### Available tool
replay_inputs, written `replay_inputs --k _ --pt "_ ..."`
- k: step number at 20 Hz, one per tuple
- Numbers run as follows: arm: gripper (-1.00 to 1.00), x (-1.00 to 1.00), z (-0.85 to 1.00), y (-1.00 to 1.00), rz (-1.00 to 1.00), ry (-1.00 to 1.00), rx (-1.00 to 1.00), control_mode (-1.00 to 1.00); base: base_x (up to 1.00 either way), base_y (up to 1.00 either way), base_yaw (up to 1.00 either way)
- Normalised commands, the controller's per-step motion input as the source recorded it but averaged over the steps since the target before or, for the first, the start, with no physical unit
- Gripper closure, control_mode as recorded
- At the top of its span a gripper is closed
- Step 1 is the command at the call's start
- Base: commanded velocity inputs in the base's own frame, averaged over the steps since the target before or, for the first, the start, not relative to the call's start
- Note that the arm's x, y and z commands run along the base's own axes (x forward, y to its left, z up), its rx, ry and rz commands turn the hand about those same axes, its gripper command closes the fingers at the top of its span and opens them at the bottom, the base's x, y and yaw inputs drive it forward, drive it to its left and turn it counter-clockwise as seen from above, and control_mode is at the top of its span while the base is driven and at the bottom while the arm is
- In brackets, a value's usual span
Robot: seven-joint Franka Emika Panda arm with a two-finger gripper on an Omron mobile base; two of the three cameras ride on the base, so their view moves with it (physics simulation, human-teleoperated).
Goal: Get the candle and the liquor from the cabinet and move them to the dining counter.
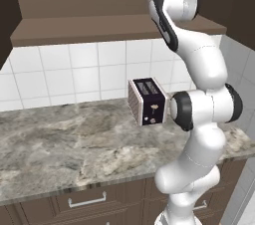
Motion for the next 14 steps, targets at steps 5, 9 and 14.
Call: replay_inputs --k 5,9,14 --pt "-1.00 0.02 0.00 0.00 0.00 0.01 0.00 -1.00 0.00 0.00 0.00" --pt "-1.00 0.00 0.00 0.00 0.00 0.00 0.00 -1.00 0.00 0.00 0.00" --pt "-1.00 0.00 0.00 0.00 0.00 0.00 0.00 -1.00 0.00 0.00 0.00"
